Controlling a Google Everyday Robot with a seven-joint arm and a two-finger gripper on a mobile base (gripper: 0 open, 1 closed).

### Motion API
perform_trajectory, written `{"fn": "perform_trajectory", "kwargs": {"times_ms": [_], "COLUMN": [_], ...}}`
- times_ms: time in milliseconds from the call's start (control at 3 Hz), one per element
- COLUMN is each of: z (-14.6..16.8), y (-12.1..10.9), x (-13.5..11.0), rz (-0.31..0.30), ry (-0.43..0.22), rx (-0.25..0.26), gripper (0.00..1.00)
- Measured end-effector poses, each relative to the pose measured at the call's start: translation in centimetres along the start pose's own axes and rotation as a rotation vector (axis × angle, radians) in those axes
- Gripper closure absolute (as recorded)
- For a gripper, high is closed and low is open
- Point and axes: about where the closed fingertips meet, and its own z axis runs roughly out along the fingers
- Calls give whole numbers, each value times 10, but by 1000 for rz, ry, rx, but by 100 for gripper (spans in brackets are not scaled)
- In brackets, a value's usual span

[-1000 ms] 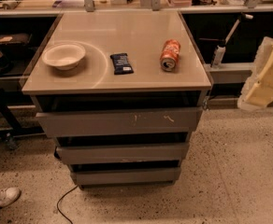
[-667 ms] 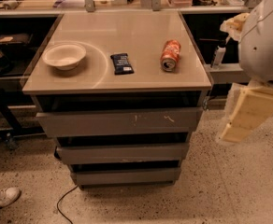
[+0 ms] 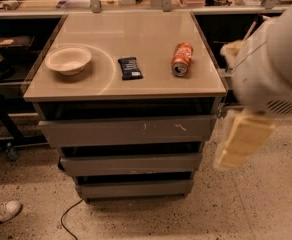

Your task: Open middle drawer

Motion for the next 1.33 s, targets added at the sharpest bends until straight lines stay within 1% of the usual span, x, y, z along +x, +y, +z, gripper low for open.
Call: {"fn": "perform_trajectory", "kwargs": {"times_ms": [333,667,1000,1333], "z": [74,158,158,198], "y": [30,53,53,65], "x": [-21,-20,-20,-15], "rz": [-6,-3,-4,37], "ry": [-4,27,27,34], "rx": [-37,-81,-81,-95], "gripper": [0,0,0,0]}}
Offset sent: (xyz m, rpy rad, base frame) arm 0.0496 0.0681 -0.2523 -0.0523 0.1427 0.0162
